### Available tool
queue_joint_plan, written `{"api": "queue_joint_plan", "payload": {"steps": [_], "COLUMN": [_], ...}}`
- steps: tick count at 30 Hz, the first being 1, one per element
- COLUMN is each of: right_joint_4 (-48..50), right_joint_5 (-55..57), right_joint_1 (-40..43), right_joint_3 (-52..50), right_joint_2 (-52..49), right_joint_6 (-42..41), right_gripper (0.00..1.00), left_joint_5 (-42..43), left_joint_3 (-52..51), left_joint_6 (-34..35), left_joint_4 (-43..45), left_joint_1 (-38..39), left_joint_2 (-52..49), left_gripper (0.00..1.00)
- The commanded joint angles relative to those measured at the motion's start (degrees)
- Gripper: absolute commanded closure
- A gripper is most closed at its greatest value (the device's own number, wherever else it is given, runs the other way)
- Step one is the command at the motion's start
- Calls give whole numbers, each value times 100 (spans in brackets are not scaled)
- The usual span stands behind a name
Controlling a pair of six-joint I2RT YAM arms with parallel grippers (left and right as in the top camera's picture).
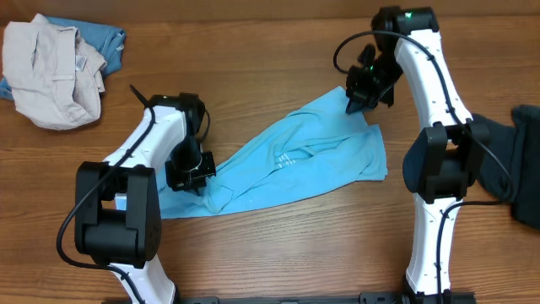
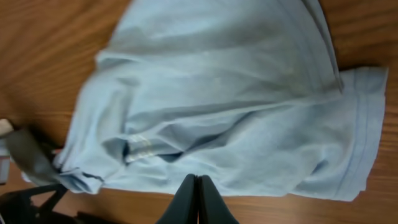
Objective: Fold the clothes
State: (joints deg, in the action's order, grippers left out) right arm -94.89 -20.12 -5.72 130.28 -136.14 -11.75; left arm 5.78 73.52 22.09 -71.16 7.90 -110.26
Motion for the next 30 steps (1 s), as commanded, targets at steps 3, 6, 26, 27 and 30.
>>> {"api": "queue_joint_plan", "payload": {"steps": [3, 6, 26, 27, 30], "right_joint_4": [883, 1403, 2927, 2944, 3008], "right_joint_5": [-192, -205, 730, 785, 1121], "right_joint_1": [-24, -24, -15, -11, 37], "right_joint_3": [-1014, -1445, -2157, -2157, -2157], "right_joint_2": [186, 186, 155, 155, 155], "right_joint_6": [109, 66, -789, -831, -1134], "right_gripper": [96, 96, 96, 96, 96], "left_joint_5": [-4, -343, -487, -490, -492], "left_joint_3": [-116, -116, -114, -114, -114], "left_joint_6": [-4, 205, -33, -48, -122], "left_joint_4": [507, 767, 2472, 2564, 2907], "left_joint_1": [20, -70, -1412, -1504, -1635], "left_joint_2": [118, 114, -549, -549, -549], "left_gripper": [96, 95, 92, 92, 90]}}
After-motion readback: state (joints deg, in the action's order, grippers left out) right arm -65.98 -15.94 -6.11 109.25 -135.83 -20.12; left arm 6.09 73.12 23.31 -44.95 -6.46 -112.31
